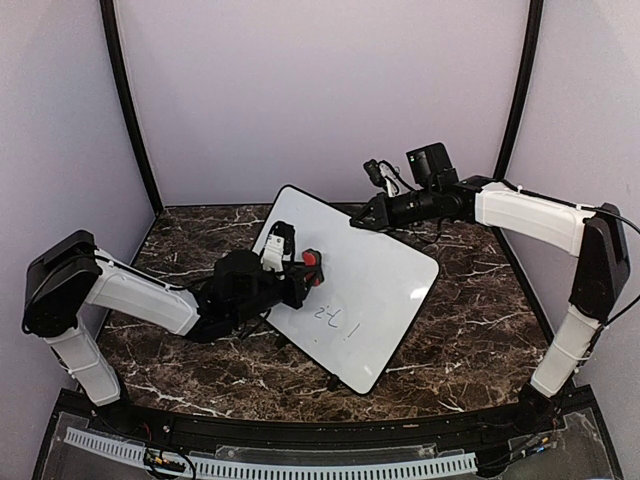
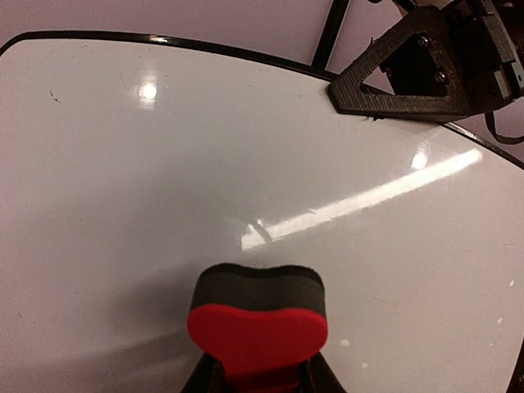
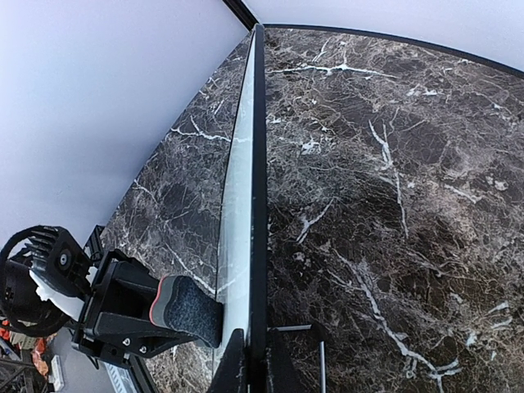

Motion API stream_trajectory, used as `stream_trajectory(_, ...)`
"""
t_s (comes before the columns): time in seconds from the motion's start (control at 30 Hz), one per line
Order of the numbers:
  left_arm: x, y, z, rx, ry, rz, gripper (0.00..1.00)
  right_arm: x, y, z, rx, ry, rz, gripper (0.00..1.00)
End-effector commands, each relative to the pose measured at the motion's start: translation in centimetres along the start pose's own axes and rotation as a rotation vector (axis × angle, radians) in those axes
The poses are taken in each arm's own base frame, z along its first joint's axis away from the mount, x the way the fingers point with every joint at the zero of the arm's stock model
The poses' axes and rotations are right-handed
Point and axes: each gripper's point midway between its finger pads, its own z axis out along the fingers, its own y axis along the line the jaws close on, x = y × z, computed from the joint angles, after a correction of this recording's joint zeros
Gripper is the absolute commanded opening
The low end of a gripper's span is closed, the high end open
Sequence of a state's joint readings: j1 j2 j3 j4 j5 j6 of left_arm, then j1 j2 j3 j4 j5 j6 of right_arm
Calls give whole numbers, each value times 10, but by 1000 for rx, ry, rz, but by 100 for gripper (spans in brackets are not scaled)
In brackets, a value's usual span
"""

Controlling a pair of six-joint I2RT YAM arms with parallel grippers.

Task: Erase the whiteboard
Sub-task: Erase the whiteboard from the whiteboard stand.

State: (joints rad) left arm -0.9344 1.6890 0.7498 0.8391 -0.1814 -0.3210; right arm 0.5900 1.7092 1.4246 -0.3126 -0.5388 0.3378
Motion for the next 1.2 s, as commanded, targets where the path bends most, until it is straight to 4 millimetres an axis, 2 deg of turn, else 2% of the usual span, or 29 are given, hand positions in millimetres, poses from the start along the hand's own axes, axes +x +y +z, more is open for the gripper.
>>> stream_trajectory(0.0, 78, 18, -16, -68, 242, 87, 0, 62, -2, 32, -32, 183, -11, 0)
stream_trajectory(0.17, 104, 17, -34, -54, 298, 73, 0, 61, -2, 33, -40, 180, -8, 0)
stream_trajectory(0.37, 107, 14, -39, -33, 301, 71, 0, 61, -1, 32, -35, 181, -6, 0)
stream_trajectory(0.53, 84, 10, -28, -44, 250, 113, 0, 59, -1, 31, -31, 177, -5, 0)
stream_trajectory(0.67, 50, -1, -11, -46, 183, 142, 0, 59, -2, 31, -28, 179, -2, 0)
stream_trajectory(0.8, 38, -9, -3, -37, 164, 156, 0, 61, -2, 31, -27, 182, 0, 0)
stream_trajectory(0.97, 56, -9, -7, -34, 222, 169, 0, 62, -2, 30, -27, 184, -1, 0)
stream_trajectory(1.17, 106, -3, -26, -62, 346, 195, 0, 63, -3, 32, -31, 185, -4, 0)
